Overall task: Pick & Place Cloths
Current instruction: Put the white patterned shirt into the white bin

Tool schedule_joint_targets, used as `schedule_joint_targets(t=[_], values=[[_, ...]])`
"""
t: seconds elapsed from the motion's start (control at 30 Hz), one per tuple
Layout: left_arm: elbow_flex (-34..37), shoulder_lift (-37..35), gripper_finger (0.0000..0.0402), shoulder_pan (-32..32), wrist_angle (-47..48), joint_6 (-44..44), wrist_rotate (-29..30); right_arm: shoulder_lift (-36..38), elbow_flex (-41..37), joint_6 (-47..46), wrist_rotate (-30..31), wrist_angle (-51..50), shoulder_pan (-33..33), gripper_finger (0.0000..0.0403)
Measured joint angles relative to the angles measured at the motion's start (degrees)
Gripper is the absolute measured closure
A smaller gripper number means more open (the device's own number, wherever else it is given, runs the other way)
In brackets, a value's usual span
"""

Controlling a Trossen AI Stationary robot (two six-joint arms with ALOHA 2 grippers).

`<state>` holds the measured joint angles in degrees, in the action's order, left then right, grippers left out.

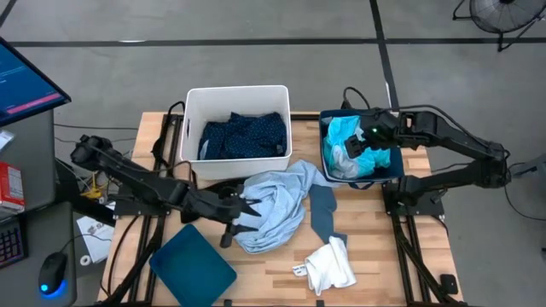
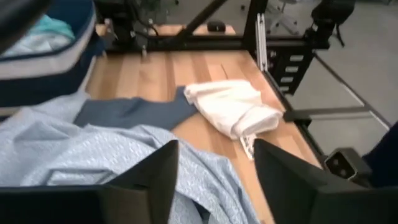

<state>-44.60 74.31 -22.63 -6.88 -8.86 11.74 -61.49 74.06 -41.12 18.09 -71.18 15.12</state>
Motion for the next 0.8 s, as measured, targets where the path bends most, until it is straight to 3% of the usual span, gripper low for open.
schedule_joint_targets(t=[0.17,0.3,0.67,0.8], values=[[0.02,5.21,0.0142,0.02,-2.22,0.0,0.84,0.0,0.0,1.3,-0.02,-0.18,-1.4,0.0112],[0.04,9.81,0.0114,0.04,-6.59,-0.92,2.02,0.02,-0.18,2.67,0.0,-0.1,-2.04,0.0112],[-0.74,20.93,0.0112,0.26,-10.06,-1.99,10.51,0.0,-0.37,5.54,0.0,-0.44,-2.04,0.0112],[-0.78,24.37,0.0112,0.26,-10.53,-2.12,10.81,0.0,-0.37,5.76,0.0,-0.44,-2.04,0.0112]])
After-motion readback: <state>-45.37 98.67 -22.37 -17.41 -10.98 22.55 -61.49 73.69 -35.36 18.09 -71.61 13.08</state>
